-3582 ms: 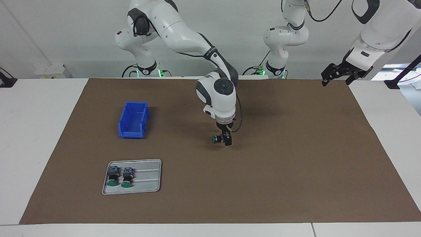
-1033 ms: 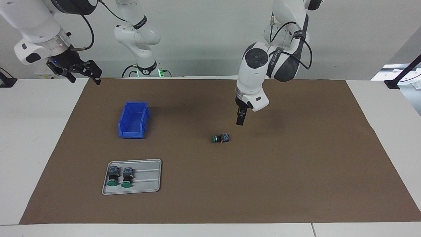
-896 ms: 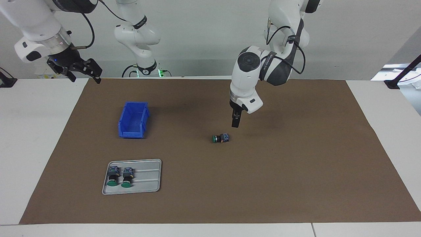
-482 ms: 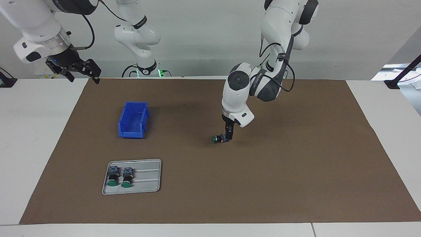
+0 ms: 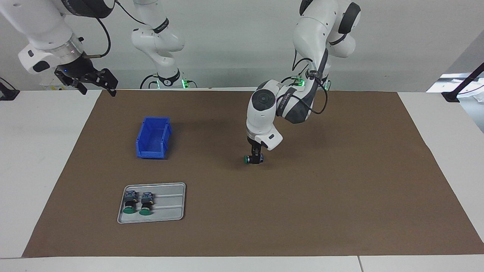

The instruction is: Place and press button with both arms

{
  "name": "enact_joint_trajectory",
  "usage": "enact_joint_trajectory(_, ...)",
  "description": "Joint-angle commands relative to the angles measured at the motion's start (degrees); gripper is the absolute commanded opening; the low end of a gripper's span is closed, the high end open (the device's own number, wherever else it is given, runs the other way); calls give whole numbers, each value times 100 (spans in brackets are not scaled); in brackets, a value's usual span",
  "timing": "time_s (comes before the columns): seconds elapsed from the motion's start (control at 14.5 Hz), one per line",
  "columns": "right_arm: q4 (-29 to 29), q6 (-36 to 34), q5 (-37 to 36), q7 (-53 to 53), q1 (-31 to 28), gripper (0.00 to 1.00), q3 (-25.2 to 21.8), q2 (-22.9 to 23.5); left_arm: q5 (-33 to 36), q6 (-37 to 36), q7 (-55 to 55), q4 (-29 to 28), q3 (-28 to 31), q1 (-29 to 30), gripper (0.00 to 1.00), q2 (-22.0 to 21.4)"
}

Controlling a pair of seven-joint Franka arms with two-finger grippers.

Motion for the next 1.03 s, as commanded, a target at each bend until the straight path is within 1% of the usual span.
enact_joint_trajectory(0.0,-155,65,-2,-102,-37,98,20,-123,19,140,-172,140,92,-102,100,248)
enact_joint_trajectory(0.41,-155,65,-2,-102,-37,98,20,-123,28,202,-234,175,92,-181,99,469)
enact_joint_trajectory(0.55,-155,65,-2,-94,-37,98,20,-123,27,228,-252,176,92,-190,94,469)
enact_joint_trajectory(0.69,-155,65,-2,-94,-37,98,20,-123,1,219,-260,176,92,-181,78,469)
enact_joint_trajectory(0.76,-155,65,-2,-102,-37,98,20,-123,1,237,-260,176,92,-181,72,469)
enact_joint_trajectory(0.96,-155,65,-2,-102,-37,98,20,-123,10,280,-269,184,92,-181,45,477)
